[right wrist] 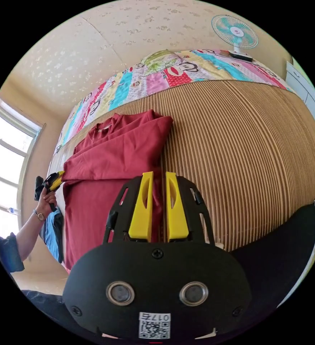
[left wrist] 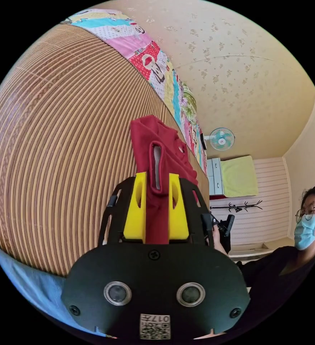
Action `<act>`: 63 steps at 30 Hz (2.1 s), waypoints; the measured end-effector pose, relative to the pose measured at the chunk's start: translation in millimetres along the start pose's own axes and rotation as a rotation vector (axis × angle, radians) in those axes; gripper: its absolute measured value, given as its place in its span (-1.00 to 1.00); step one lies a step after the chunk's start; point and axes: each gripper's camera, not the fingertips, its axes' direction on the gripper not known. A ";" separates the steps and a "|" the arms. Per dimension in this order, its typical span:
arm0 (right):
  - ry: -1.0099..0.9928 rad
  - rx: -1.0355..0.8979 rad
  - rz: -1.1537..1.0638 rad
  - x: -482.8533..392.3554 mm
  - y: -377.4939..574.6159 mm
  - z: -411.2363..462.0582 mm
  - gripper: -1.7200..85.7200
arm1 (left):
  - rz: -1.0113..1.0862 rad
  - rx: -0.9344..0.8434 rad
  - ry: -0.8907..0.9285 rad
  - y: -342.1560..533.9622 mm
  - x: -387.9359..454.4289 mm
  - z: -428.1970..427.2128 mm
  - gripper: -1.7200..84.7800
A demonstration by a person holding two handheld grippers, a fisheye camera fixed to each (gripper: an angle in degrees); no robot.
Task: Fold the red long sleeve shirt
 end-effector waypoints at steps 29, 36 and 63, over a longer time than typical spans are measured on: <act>-0.317 -0.394 0.313 116.3 194.9 -89.6 -0.88 | -0.222 -0.328 0.062 259.4 -37.7 -117.5 -0.87; -0.642 -0.243 0.644 131.2 248.1 -189.3 -0.90 | -0.376 -0.239 0.461 292.8 -41.9 -177.4 -0.87; -0.789 0.350 0.936 155.3 -73.5 24.7 -0.83 | -0.276 0.236 0.268 -23.3 -85.1 -35.4 -0.73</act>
